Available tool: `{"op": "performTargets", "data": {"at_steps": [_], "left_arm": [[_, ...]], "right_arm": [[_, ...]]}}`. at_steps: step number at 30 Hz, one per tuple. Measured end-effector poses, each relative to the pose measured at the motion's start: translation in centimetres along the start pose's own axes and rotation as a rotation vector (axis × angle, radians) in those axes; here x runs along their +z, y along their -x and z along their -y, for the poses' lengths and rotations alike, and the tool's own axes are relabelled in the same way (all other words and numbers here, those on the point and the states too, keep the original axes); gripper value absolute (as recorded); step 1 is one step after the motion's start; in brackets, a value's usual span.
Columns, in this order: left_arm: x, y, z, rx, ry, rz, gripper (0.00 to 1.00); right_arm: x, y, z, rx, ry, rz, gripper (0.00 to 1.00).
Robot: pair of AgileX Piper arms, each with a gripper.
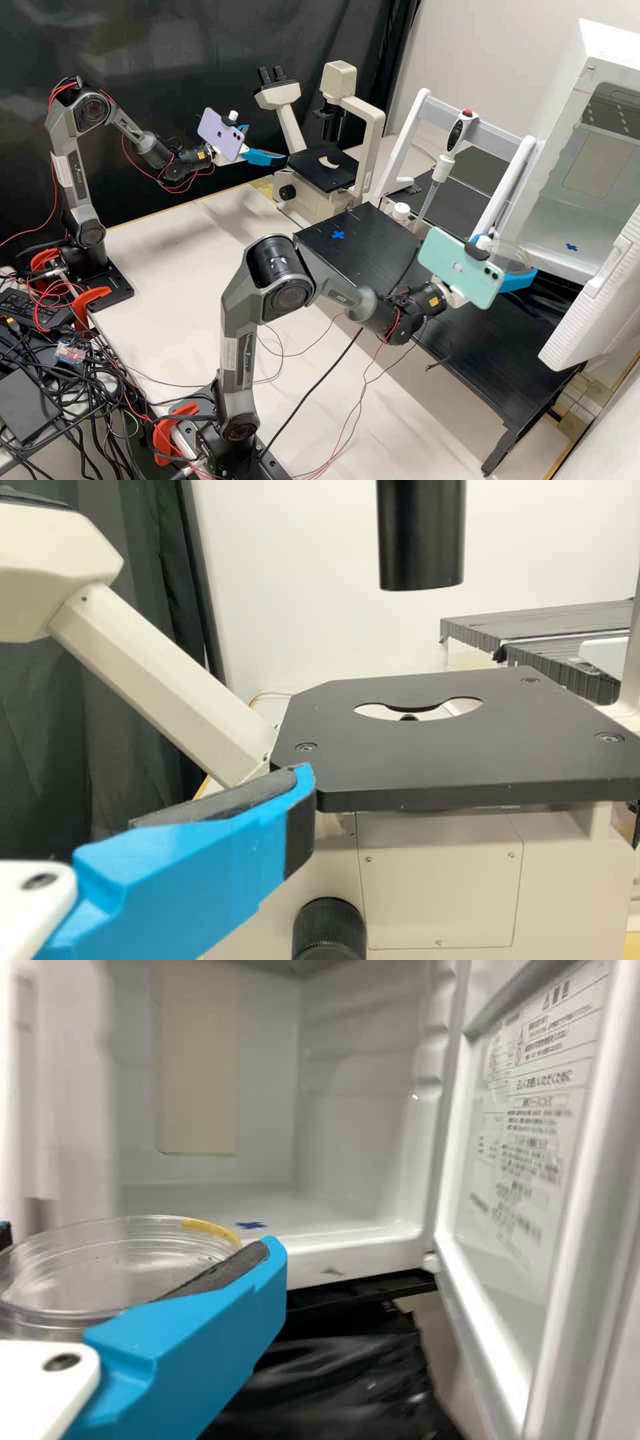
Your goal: Move the petri dish to the incubator
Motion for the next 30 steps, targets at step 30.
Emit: {"op": "performTargets", "data": {"at_steps": [30], "left_arm": [[0.0, 0.0, 0.0, 0.000, 0.000, 0.000, 1.00]], "right_arm": [[-3.2, -19.1, 2.8, -0.129, -0.010, 0.188, 0.00]]}}
